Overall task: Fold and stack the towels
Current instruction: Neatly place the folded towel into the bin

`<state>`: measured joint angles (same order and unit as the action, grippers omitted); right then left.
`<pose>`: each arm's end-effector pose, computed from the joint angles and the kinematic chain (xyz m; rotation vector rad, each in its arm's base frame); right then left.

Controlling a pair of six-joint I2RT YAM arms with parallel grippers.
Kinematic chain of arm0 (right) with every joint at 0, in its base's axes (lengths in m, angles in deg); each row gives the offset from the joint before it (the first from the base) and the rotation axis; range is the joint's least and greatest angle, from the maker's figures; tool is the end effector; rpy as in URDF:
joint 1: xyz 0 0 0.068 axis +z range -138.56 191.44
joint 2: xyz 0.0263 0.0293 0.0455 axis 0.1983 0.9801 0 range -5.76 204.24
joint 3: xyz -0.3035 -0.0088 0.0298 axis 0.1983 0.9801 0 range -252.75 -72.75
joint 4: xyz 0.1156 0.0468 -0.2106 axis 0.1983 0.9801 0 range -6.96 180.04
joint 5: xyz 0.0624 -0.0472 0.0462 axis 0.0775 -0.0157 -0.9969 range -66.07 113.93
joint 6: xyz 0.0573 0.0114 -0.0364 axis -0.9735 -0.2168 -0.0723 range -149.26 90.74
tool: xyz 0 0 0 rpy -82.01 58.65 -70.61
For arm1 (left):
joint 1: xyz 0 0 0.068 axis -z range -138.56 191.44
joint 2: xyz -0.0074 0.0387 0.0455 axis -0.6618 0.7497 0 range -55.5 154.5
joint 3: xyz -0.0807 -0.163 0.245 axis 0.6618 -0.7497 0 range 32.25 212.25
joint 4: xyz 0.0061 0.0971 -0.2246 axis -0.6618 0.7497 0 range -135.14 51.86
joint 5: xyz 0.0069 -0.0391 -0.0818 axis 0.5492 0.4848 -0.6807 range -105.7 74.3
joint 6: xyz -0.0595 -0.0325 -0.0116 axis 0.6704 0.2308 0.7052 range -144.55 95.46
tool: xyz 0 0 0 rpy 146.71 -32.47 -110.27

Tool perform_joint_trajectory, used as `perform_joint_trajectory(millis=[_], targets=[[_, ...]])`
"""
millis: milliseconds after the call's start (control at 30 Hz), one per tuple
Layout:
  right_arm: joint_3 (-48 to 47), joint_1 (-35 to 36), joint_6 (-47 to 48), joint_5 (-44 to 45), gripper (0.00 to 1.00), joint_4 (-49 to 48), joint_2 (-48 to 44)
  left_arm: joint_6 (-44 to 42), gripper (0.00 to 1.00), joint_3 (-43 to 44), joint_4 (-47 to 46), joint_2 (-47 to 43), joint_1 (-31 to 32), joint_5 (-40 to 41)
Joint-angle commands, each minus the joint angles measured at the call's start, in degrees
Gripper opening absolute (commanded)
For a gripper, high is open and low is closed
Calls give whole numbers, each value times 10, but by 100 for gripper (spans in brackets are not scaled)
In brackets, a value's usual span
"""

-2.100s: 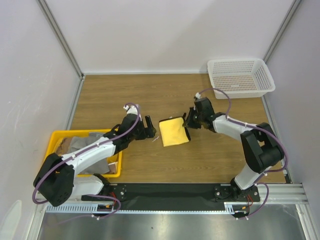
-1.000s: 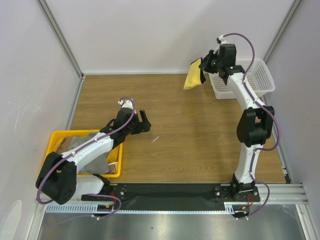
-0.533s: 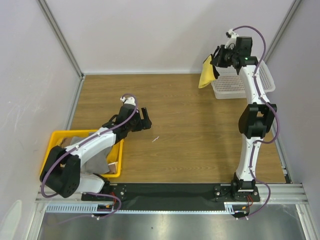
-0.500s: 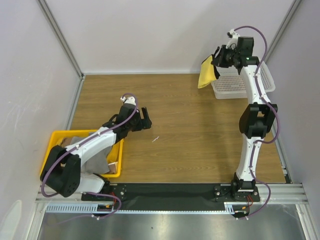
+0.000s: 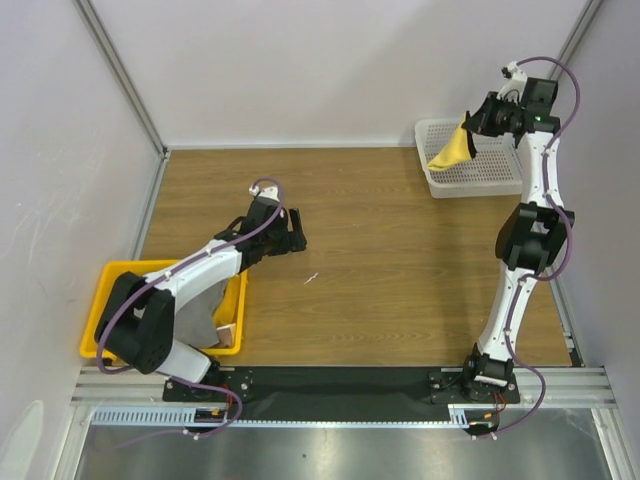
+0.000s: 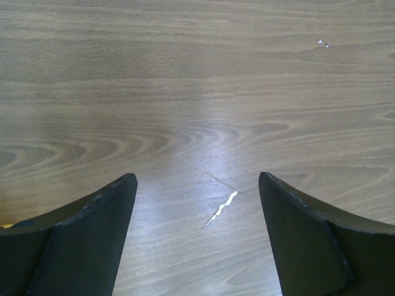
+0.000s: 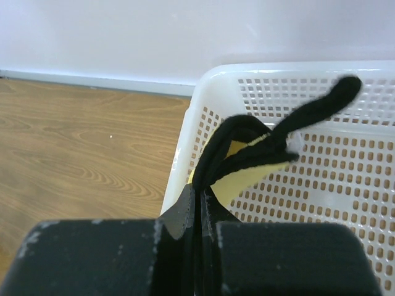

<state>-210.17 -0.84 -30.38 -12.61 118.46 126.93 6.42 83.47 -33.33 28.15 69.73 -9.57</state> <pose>0.5394 -0.0835 0.3499 -0.1401 2.0310 0.5466 0.2702 -0.1387 0.2475 -0.1087 2.3678 -0.3840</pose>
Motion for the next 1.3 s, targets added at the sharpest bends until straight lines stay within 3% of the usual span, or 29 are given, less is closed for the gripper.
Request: perform_joint_trajectory(millis=[0, 333, 767, 1000, 1267], targets=[[-33, 8, 38, -5, 0, 9, 22, -10, 86, 33, 8, 11, -6, -6], [-73, -7, 60, -39, 0, -21, 70, -7, 86, 49, 14, 24, -6, -2], [-54, -8, 68, -72, 0, -37, 107, 2, 85, 57, 15, 43, -6, -7], [-58, -7, 89, -34, 0, -39, 125, 1, 85, 74, 17, 64, -6, -12], [-65, 6, 120, 87, 0, -36, 151, -13, 85, 107, 24, 92, -6, -24]])
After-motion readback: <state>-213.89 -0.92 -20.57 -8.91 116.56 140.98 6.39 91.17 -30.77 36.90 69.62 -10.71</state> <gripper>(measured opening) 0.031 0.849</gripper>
